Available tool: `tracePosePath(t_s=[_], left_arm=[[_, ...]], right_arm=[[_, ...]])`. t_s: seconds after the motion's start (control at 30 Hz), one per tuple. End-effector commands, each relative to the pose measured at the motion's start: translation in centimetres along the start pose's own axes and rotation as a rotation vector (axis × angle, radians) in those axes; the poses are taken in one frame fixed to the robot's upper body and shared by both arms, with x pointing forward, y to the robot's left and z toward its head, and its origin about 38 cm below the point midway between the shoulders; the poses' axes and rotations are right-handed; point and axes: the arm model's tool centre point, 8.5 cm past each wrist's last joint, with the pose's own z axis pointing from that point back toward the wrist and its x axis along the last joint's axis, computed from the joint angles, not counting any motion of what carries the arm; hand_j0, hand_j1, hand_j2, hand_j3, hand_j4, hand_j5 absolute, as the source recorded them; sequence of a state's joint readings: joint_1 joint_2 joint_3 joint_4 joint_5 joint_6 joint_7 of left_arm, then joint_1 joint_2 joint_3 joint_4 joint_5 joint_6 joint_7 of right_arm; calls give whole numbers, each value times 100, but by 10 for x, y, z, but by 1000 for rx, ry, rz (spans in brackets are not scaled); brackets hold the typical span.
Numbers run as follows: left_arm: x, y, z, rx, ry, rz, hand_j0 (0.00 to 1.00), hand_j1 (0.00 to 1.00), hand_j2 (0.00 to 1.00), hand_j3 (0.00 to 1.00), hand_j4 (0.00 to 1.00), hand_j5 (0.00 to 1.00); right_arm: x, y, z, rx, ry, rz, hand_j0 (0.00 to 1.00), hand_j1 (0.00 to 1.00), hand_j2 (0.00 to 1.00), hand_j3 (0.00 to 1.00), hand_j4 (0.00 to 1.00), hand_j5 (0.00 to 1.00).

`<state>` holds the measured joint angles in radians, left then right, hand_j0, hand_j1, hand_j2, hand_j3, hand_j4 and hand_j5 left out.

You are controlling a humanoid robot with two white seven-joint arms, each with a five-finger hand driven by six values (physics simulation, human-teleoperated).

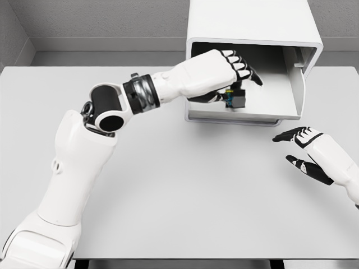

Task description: Slide open multi-storey tabletop storage cabinets and put open load switch and slide close multi-storey tabletop storage cabinets

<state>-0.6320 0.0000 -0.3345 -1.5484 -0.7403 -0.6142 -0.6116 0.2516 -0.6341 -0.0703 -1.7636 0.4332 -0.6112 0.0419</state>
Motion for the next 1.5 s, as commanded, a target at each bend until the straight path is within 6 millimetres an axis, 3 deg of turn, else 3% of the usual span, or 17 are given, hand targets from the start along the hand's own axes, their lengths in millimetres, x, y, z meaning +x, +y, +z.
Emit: tracePosePath(t_s=[0.0, 0.1, 0.17, 0.23, 0.3, 0.37, 0.5, 0.6, 0.67, 0.87, 1.13, 1.33, 1.47], left_arm=[[0, 16, 9, 51, 14, -19, 100, 100, 100, 100, 100, 100], [18, 34, 18, 117, -12, -63, 100, 100, 100, 100, 100, 100], [24, 51, 41, 196, 15, -98, 100, 100, 100, 100, 100, 100], [21, 68, 63, 346, -41, 21, 100, 100, 100, 100, 100, 100], [-2, 72, 115, 384, -2, 68, 100, 100, 100, 100, 100, 100], [-20, 60, 171, 379, 111, 96, 100, 100, 100, 100, 100, 100], [-34, 14, 318, 311, 479, 159, 100, 100, 100, 100, 100, 100], [-44, -36, 374, 249, 657, 288, 100, 100, 100, 100, 100, 100], [-49, -47, 382, 229, 686, 320, 100, 100, 100, 100, 100, 100], [-53, -51, 385, 191, 709, 314, 100, 100, 100, 100, 100, 100], [-53, -57, 367, 178, 667, 327, 100, 100, 100, 100, 100, 100], [-53, -56, 366, 178, 663, 325, 100, 100, 100, 100, 100, 100], [-53, -56, 366, 179, 663, 323, 100, 100, 100, 100, 100, 100]], right_arm=[[0, 0, 0, -3, 0, -5, 69, 69, 69, 69, 69, 69], [0, -1, 0, -4, 0, -4, 69, 69, 69, 69, 69, 69], [0, -2, -1, -6, -3, -4, 69, 69, 69, 69, 69, 69], [0, -2, -1, -6, -5, -4, 69, 69, 69, 69, 69, 69], [1, -2, -5, -7, -12, -1, 69, 69, 69, 69, 69, 69], [2, -2, -9, -8, -22, -1, 69, 69, 69, 69, 69, 69], [2, -5, -12, -13, -28, 5, 69, 69, 69, 69, 69, 69], [3, -4, -18, -12, -43, 3, 69, 69, 69, 69, 69, 69], [4, -1, -20, -6, -49, 0, 69, 69, 69, 69, 69, 69], [-4, 3, -31, 7, -49, 2, 69, 69, 69, 69, 69, 69], [-19, 9, -50, 4, -35, -14, 69, 69, 69, 69, 69, 69], [-33, 9, -77, -11, -28, -24, 69, 69, 69, 69, 69, 69], [-36, 6, -70, 5, -22, -8, 70, 70, 70, 70, 70, 70]])
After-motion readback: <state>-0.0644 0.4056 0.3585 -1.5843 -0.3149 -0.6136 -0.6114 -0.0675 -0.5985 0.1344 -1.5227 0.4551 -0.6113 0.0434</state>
